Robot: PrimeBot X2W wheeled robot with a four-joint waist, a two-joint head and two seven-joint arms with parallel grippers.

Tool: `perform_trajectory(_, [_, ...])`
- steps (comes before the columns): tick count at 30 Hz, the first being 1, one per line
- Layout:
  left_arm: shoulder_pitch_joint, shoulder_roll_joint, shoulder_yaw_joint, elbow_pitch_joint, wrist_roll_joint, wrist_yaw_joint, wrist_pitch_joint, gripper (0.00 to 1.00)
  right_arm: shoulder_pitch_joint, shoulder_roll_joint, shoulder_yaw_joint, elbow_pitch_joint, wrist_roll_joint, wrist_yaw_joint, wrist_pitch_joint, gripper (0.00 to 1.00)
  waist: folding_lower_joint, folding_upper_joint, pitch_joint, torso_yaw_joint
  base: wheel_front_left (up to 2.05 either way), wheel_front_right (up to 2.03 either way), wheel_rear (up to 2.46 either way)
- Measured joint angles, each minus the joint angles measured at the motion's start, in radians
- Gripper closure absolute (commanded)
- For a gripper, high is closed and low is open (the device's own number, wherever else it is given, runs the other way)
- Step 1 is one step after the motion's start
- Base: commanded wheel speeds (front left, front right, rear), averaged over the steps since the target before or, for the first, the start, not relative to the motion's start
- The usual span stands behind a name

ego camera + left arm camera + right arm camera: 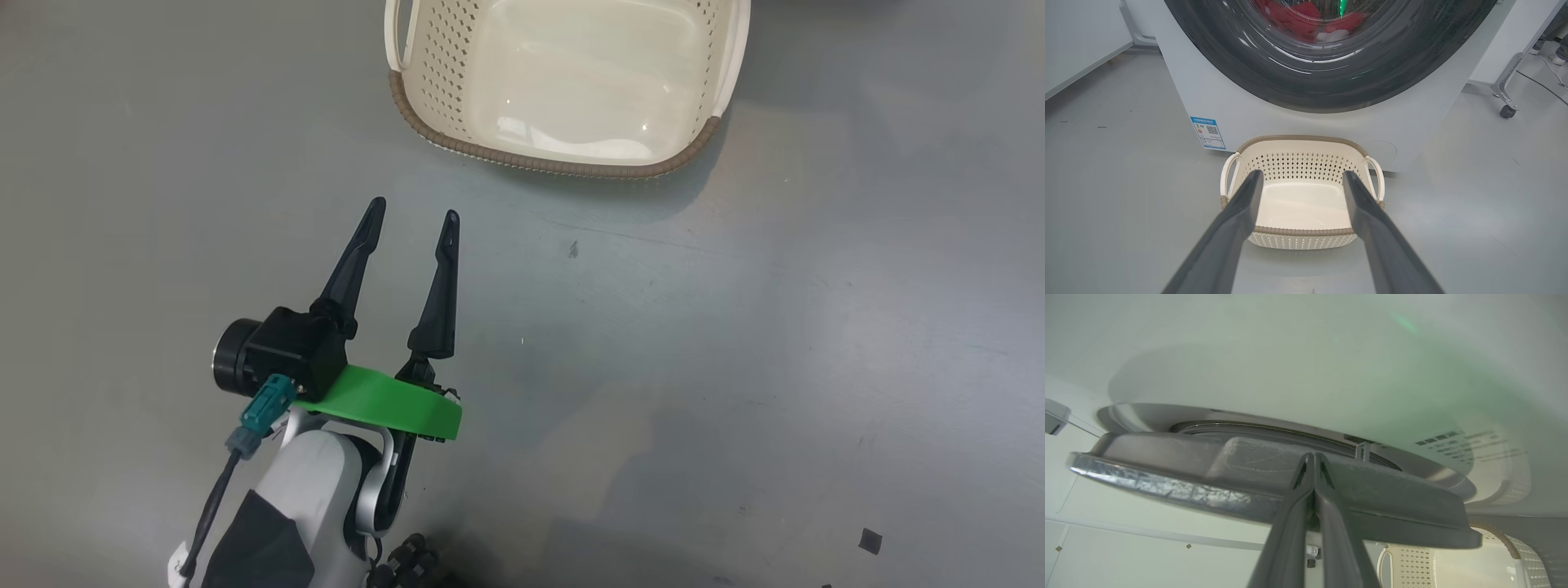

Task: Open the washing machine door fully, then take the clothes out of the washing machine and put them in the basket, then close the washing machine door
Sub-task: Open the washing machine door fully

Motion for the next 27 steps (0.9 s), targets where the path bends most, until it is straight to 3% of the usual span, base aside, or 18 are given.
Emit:
perform_trajectory(13, [0.0, 0.0, -0.015, 0.0, -0.003, 0.0, 0.0, 0.0, -0.07, -0.027, 0.021, 0.073, -0.024, -0.017, 0.039, 1.0, 0.0, 0.0, 0.005, 0.021, 0.0, 0.0, 0.0])
perform_trajectory(19, [-0.001, -0.001, -0.018, -0.002, -0.003, 0.0, 0.0, 0.0, -0.096, -0.013, -0.024, 0.13, 0.026, -0.042, 0.066, 1.0, 0.0, 0.0, 0.007, 0.026, 0.0, 0.0, 0.0])
perform_trajectory(27, [-0.001, -0.001, -0.016, -0.001, -0.001, 0.0, 0.0, 0.0, -0.103, -0.011, -0.048, 0.187, 0.068, -0.045, 0.125, 1.0, 0.0, 0.0, 0.002, 0.027, 0.0, 0.0, 0.0])
